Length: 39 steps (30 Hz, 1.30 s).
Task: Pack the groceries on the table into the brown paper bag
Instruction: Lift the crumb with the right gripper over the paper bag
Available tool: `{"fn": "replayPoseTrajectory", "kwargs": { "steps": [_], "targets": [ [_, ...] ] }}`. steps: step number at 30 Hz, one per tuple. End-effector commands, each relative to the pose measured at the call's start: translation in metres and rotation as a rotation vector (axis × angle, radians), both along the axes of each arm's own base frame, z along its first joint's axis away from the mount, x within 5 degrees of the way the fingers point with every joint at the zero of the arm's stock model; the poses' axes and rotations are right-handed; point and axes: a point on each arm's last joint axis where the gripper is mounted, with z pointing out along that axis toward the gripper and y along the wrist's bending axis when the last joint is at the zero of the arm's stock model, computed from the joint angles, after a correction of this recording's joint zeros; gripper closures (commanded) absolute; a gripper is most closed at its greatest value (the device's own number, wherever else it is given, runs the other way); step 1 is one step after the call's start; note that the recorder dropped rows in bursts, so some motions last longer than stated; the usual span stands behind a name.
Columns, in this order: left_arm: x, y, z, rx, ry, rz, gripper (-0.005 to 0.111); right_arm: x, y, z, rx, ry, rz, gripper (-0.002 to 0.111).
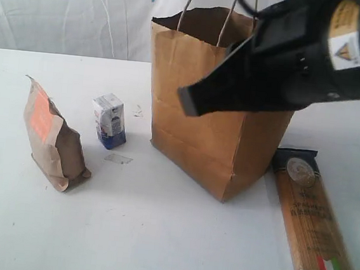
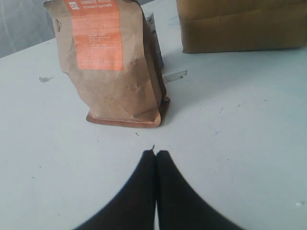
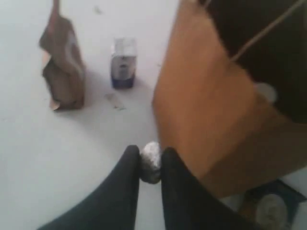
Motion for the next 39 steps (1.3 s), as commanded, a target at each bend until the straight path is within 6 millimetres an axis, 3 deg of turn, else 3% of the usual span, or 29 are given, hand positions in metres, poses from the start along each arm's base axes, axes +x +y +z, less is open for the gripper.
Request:
{"fn": "replayPoseTrajectory", "kwargs": {
  "steps": [1,10,15,21,25,32,39],
  "targets": [
    [0.000,0.000,-0.001,-0.008,0.002,0.005,0.107,0.007,-0.025,0.014,0.009,-0.120,-0.192,0.108],
    [0.000,0.000,-0.001,-0.008,0.002,0.005,0.107,0.055,-0.056,0.019,0.040,-0.113,-0.387,0.108],
    [0.000,0.000,-0.001,-0.008,0.002,0.005,0.107,0.092,-0.054,0.014,0.007,-0.036,-0.348,0.108],
    [0.000,0.000,-0.001,-0.008,0.002,0.005,0.107,0.144,-0.043,-0.015,-0.168,0.109,-0.312,0.108],
    [0.000,0.000,-0.001,-0.008,0.002,0.005,0.107,0.163,-0.033,-0.016,-0.203,0.088,-0.273,0.096],
    [0.000,0.000,-0.001,-0.008,0.002,0.005,0.107,0.165,-0.030,-0.004,-0.199,0.047,-0.224,0.053],
    [0.000,0.000,-0.001,-0.008,0.002,0.005,0.107,0.141,-0.039,0.021,-0.197,0.014,-0.178,0.051]
  ]
}}
